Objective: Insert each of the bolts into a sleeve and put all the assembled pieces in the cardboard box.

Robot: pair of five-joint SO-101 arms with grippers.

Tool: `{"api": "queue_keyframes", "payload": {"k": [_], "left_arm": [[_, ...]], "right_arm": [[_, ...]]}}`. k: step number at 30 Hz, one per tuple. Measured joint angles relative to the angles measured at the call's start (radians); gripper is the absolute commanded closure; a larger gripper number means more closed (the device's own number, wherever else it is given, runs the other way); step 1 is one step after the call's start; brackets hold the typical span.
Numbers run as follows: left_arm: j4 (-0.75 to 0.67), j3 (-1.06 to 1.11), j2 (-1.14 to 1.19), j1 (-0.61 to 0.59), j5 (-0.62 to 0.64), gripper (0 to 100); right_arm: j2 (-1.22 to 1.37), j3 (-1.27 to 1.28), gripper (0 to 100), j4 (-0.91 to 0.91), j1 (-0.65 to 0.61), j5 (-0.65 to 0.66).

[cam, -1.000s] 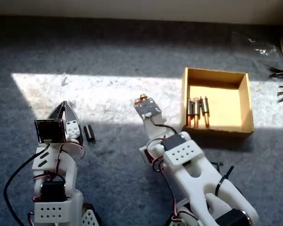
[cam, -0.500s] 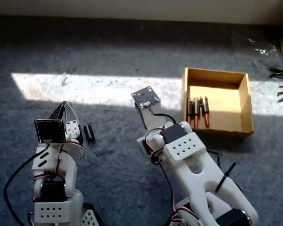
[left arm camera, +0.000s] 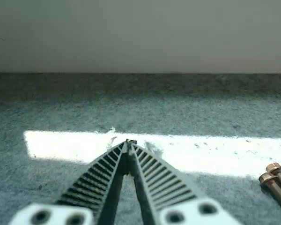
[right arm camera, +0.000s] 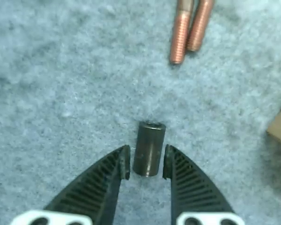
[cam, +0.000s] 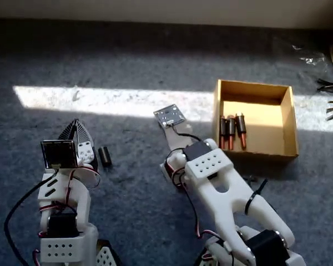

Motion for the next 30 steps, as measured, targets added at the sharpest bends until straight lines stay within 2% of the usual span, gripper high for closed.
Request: {"api": "queue_keyframes", "payload": {"k": [12, 30], "left_arm": [[0.0, 0.0, 0.0, 0.0, 0.0, 99], [0.0, 0.0, 0.0, 0.0, 0.0, 99]], "right_arm": [[0.0, 0.0, 88.9, -0.061, -0.015, -0.055], [0.0, 0.069, 88.9, -0.124, -0.02, -0.057]]}}
